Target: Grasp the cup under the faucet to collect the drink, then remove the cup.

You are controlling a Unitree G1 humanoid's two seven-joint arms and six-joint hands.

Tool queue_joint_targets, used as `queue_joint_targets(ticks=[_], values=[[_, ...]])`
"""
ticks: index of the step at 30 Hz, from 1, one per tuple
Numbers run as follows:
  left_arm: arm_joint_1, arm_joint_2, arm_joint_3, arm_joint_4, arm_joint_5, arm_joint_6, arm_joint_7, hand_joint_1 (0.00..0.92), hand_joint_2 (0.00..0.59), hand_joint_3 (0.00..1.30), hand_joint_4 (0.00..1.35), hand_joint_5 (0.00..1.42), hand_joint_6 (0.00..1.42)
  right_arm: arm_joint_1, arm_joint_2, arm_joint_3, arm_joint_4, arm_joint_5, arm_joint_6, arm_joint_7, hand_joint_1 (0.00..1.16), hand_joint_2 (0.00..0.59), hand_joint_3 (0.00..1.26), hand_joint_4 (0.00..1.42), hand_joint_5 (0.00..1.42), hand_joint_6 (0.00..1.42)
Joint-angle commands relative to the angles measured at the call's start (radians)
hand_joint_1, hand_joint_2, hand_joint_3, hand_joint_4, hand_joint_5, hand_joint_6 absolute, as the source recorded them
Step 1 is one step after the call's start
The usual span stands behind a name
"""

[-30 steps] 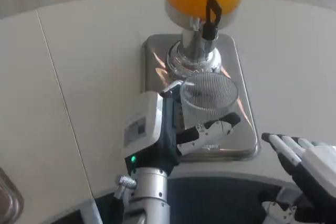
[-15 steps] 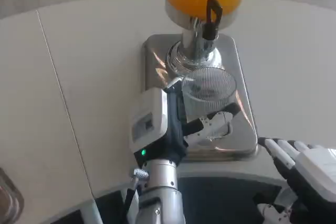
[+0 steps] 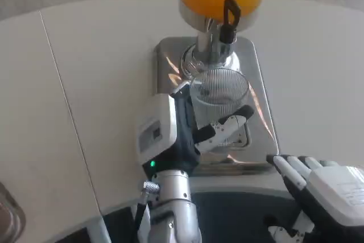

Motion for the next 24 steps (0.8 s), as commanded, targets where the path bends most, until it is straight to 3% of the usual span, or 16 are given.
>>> queue_joint_targets(ticks=[1, 4, 7, 11, 14, 17, 24], values=[[-0.004, -0.024, -0.017, 0.010, -0.006, 0.011, 0.019, 0.447, 0.140, 0.98, 1.15, 1.41, 1.42, -0.004, 0.003, -0.016, 0.008, 0.010, 0.003, 0.003, 0.25, 0.504, 0.00, 0.00, 0.00, 0.00], [-0.002, -0.029, -0.033, 0.012, 0.002, 0.012, 0.020, 0.448, 0.129, 0.95, 1.11, 1.38, 1.42, -0.003, 0.002, -0.020, 0.004, 0.021, 0.005, 0.013, 0.25, 0.506, 0.00, 0.00, 0.00, 0.00], [0.000, -0.028, -0.055, 0.010, 0.014, 0.014, 0.018, 0.454, 0.102, 0.85, 0.98, 1.30, 1.42, -0.002, 0.003, -0.024, 0.000, 0.031, 0.007, 0.017, 0.25, 0.503, 0.00, 0.00, 0.00, 0.00], [0.015, -0.031, -0.089, 0.000, 0.039, 0.028, 0.036, 0.433, 0.106, 0.67, 0.67, 1.03, 1.32, 0.000, 0.001, -0.034, -0.004, 0.047, 0.011, 0.019, 0.25, 0.504, 0.00, 0.00, 0.00, 0.00], [0.008, -0.034, -0.101, 0.001, 0.052, 0.053, 0.056, 0.409, 0.123, 0.59, 0.54, 0.90, 1.23, 0.008, -0.002, -0.036, -0.014, 0.055, 0.003, 0.017, 0.25, 0.505, 0.00, 0.00, 0.00, 0.00], [-0.005, -0.035, -0.105, 0.008, 0.061, 0.074, 0.064, 0.377, 0.139, 0.55, 0.48, 0.83, 1.16, 0.008, -0.002, -0.035, -0.014, 0.060, 0.006, 0.026, 0.25, 0.503, 0.00, 0.00, 0.00, 0.00], [-0.037, -0.044, -0.105, 0.042, 0.068, 0.110, 0.089, 0.327, 0.157, 0.52, 0.44, 0.81, 1.08, -0.006, -0.007, -0.046, -0.003, 0.081, 0.012, 0.039, 0.26, 0.501, 0.00, 0.00, 0.00, 0.00]])
